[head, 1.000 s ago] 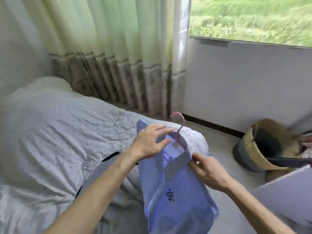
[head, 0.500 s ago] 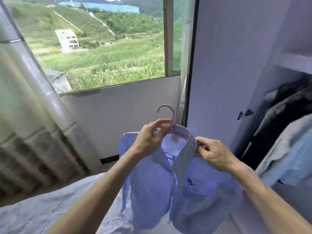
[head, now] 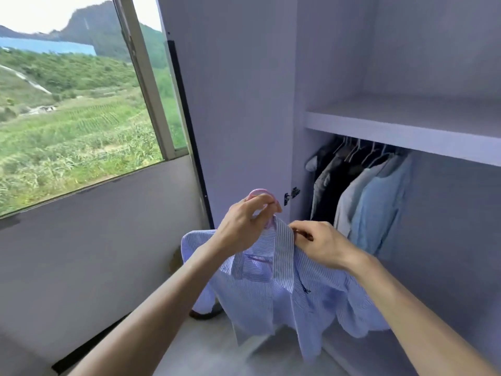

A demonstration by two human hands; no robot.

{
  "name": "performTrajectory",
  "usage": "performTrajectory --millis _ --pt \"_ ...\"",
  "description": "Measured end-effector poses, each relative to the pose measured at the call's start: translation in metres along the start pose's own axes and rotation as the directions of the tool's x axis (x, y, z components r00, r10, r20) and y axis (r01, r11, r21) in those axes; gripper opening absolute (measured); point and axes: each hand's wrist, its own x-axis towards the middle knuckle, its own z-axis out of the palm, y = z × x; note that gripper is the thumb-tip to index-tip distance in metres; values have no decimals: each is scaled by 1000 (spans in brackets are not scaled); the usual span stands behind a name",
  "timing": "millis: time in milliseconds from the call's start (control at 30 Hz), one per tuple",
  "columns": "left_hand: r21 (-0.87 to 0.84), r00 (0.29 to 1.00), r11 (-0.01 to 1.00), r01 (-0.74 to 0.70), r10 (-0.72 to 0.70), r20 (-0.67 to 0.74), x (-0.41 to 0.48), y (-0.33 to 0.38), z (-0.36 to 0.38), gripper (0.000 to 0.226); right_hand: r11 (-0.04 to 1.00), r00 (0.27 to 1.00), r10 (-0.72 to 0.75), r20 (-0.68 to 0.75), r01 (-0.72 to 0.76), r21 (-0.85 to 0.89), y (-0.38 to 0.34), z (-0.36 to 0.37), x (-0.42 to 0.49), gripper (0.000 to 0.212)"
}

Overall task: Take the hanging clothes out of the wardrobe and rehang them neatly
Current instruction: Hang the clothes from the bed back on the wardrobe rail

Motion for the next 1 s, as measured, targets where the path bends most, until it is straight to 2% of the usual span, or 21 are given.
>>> performTrajectory --millis 133,267,367,467,600,833,933,1000 --pt "-17 999 999 45 -45 30 25 -8 12 19 993 994 84 -75 -90 -77 18 -11 -10 21" --pt "-40 995 999 28 -23 98 39 -8 29 19 976 974 177 -141 -192 -101 40 -21 -28 23" --pt "-63 991 998 8 0 131 50 -4 48 16 967 957 192 -218 -223 -123 53 -24 -42 22" --pt "-83 988 996 -15 28 155 60 -3 67 16 946 933 242 -266 -288 -151 67 -26 -62 23" --pt "-122 963 991 -57 87 254 69 4 93 20 912 897 289 -334 -364 -188 83 -27 -87 21" --pt "-216 910 963 -159 228 346 85 39 140 20 870 821 352 -449 -464 -168 90 -35 -121 19" --pt "-229 906 962 -146 223 360 96 47 152 23 815 782 431 -450 -551 -177 91 -45 -141 26" --pt "-252 906 959 -131 219 362 103 51 157 23 734 735 522 -433 -645 -211 96 -51 -162 25"
